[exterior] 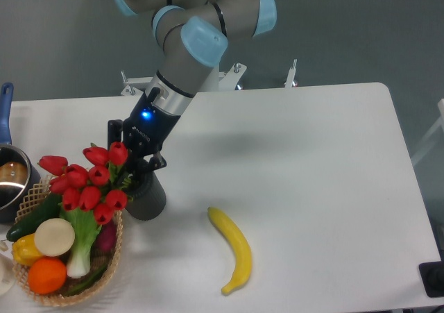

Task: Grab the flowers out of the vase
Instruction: 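Close the gripper around the tulip stems above the vase rim, then lift the gripped tulips straight up out of the black vase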

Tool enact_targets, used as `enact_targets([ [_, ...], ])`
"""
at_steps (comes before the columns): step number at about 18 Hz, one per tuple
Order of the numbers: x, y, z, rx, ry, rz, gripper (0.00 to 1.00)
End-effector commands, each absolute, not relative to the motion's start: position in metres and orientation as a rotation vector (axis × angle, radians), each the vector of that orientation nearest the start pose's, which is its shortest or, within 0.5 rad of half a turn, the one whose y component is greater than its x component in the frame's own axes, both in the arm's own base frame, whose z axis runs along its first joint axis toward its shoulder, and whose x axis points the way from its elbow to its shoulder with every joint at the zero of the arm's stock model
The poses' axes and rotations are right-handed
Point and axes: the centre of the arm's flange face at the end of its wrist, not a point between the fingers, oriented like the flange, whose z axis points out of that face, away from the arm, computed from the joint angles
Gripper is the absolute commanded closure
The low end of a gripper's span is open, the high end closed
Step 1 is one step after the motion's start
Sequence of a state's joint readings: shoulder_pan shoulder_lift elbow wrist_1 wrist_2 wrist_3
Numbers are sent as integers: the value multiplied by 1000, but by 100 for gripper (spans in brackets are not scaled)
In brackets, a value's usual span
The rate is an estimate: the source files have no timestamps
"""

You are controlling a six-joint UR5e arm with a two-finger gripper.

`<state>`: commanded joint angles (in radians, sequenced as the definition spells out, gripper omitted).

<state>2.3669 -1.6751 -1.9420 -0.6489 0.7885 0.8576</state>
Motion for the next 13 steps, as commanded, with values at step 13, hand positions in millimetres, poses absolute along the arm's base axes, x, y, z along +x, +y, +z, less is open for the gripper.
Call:
enact_targets([
  [13, -229, 462, 462, -2099, 125, -295, 100],
])
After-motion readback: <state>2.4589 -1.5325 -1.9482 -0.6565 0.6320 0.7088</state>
